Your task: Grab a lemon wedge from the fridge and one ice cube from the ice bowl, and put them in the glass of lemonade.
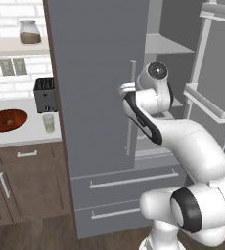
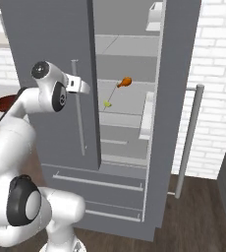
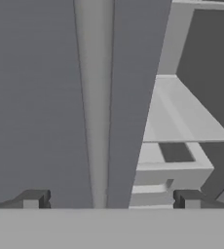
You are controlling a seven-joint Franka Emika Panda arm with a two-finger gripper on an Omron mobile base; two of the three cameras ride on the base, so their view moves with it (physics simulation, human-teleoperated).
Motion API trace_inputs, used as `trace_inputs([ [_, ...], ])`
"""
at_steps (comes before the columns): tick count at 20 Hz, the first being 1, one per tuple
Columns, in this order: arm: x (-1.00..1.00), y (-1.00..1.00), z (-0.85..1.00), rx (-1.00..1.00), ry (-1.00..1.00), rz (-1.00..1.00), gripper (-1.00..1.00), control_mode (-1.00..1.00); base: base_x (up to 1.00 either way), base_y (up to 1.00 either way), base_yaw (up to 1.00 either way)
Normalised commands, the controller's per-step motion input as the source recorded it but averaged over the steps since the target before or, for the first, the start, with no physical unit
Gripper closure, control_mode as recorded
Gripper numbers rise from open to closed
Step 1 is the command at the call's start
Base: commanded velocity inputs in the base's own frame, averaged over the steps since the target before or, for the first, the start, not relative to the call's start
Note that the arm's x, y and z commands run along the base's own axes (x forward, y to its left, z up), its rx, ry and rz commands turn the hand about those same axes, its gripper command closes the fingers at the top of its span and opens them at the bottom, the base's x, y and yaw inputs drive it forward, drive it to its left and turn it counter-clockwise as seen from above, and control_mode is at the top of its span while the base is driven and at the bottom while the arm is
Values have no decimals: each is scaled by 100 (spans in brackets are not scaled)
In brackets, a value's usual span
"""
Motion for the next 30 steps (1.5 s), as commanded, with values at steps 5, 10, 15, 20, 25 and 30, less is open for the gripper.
trace_inputs([
  [5,9,0,-16,0,4,0,-100,-100,0,0,0],
  [10,18,14,-13,0,0,0,-100,-100,0,0,0],
  [15,29,14,-16,0,0,0,-100,-100,0,0,0],
  [20,26,0,-10,0,0,0,-100,-100,0,0,0],
  [25,43,0,-23,0,1,0,-100,-100,0,0,0],
  [30,45,0,-30,0,2,0,-100,-100,0,0,0],
])
